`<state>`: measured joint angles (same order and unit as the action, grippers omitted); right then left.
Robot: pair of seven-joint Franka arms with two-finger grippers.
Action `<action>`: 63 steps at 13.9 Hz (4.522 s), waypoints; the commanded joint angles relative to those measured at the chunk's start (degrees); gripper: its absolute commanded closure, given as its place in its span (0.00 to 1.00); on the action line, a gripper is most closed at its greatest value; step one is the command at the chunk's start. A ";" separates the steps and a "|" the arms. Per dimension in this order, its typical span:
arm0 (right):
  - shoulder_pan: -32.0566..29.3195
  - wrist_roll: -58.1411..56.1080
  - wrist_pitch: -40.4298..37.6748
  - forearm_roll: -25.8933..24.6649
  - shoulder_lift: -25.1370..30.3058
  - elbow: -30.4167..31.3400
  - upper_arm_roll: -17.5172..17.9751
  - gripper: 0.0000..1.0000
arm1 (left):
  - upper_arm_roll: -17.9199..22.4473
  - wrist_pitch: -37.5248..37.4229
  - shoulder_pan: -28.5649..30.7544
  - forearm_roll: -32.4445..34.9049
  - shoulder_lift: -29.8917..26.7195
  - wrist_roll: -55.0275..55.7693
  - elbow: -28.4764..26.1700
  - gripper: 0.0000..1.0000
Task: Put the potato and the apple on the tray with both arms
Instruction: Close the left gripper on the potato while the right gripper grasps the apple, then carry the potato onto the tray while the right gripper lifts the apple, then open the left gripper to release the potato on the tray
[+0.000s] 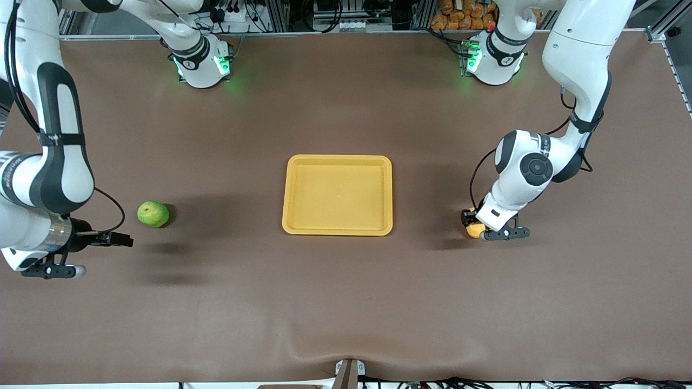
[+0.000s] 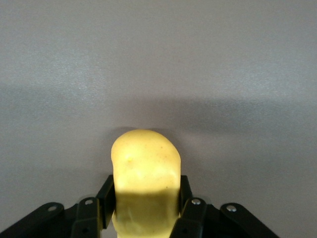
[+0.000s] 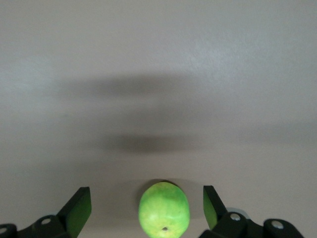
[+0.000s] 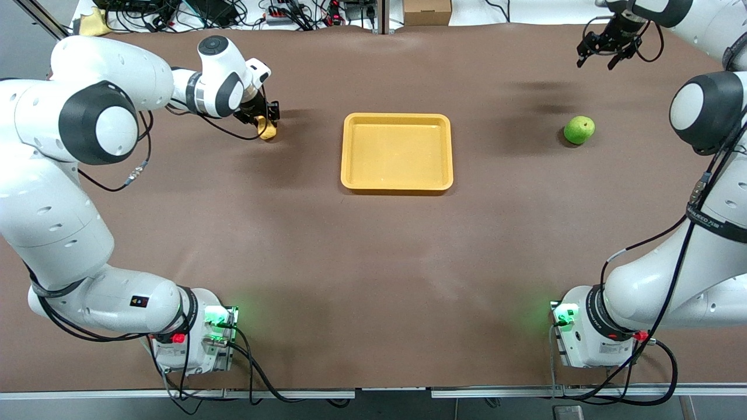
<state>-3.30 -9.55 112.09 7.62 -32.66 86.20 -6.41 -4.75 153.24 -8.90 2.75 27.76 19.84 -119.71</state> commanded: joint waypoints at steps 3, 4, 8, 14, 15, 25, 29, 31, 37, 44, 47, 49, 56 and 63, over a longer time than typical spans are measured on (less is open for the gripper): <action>-0.82 -1.09 -0.56 -0.41 0.41 3.88 0.52 0.00 | 0.27 0.13 -2.43 -0.20 -1.39 0.02 0.35 0.85; -1.09 -1.00 -0.56 -0.41 0.67 4.67 0.53 0.00 | 0.27 0.13 -3.31 -0.12 -1.65 -0.06 0.44 0.86; -1.01 -1.00 7.57 -0.33 6.80 18.07 0.61 0.00 | 0.27 -1.62 -8.40 -0.20 -2.36 0.20 3.24 0.94; 0.05 -1.00 27.73 0.03 12.10 35.87 0.79 0.00 | 0.44 -13.22 -16.57 -0.20 -2.27 3.44 11.42 0.94; 0.22 -1.00 28.09 0.20 12.10 36.23 0.79 0.00 | 0.44 -13.93 -17.72 -0.20 -2.27 4.93 11.60 0.95; 0.93 -1.09 37.84 0.47 10.60 40.19 1.05 0.93 | 0.62 -14.11 -26.86 5.32 2.03 17.40 15.29 0.96; 2.94 -1.88 36.71 0.47 11.74 38.87 1.32 1.00 | 0.71 -15.60 -29.25 7.35 5.54 23.13 19.06 0.97; 4.35 -4.33 35.22 0.47 12.79 37.73 2.19 1.00 | 0.79 -17.10 -29.95 7.96 6.77 23.66 20.21 0.97; 7.95 -3.99 17.02 0.55 15.26 29.55 8.78 1.00 | 0.79 -17.36 -31.00 9.82 10.29 28.50 22.23 0.93; 20.33 -4.86 17.46 -0.50 14.21 25.08 17.84 1.00 | 0.88 -20.17 -30.83 11.48 10.21 28.50 22.32 0.85; 24.55 -4.95 19.12 -1.11 12.89 24.54 17.84 1.00 | 0.88 -21.41 -30.83 11.49 10.03 28.59 22.41 0.85; 26.32 -4.78 21.14 -2.69 12.10 24.71 17.75 1.00 | 0.80 -21.41 -30.83 11.40 10.21 29.72 22.93 0.69; 30.09 16.94 21.15 -2.43 9.90 25.24 17.84 1.00 | 0.80 -22.37 -30.13 11.57 8.37 31.75 24.17 0.00; 30.46 37.28 21.85 -2.52 5.69 24.72 17.31 1.00 | 0.88 -40.02 -22.23 10.79 -3.39 25.18 29.44 0.00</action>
<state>27.84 22.26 133.96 5.57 -25.61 112.10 10.76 -3.52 116.76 -33.79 12.87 28.74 47.94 -89.87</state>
